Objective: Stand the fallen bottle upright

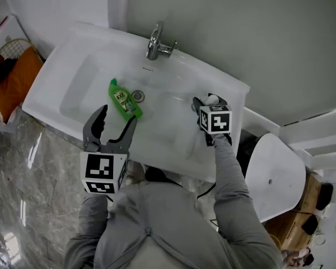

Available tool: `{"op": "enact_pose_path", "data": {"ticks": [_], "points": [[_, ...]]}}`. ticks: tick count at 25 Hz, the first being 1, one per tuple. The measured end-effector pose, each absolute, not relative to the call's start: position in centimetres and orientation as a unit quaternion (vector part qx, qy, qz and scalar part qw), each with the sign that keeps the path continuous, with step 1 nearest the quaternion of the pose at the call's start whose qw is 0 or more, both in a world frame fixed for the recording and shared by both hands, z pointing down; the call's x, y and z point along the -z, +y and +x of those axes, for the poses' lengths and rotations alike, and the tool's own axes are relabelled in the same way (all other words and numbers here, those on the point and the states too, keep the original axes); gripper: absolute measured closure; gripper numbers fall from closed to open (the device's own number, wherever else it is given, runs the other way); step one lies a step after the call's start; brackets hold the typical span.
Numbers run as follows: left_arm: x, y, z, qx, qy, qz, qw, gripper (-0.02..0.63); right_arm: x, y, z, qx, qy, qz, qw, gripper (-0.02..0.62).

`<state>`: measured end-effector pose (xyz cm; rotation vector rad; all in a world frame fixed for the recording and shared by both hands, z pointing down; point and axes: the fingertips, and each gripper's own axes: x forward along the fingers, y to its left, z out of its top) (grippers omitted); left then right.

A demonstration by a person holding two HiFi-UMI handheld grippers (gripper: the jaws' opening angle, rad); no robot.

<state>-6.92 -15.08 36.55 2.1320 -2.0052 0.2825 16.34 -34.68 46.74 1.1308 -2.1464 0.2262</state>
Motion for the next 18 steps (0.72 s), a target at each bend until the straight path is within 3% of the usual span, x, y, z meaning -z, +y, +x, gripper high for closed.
{"op": "enact_pose_path", "data": {"ticks": [7,18], "points": [[-36.3,-16.5,-3.8,-0.092,-0.645,0.753,0.093,0.252,-44.7,-33.7,23.5,-0.09,-0.798,0.491,0.338,0.351],[-36.7,-17.6,-2.2,-0.096,-0.617,0.776,0.09,0.252,-46.4,-33.2,28.8,-0.134,-0.759,0.542,0.335,0.351]]}}
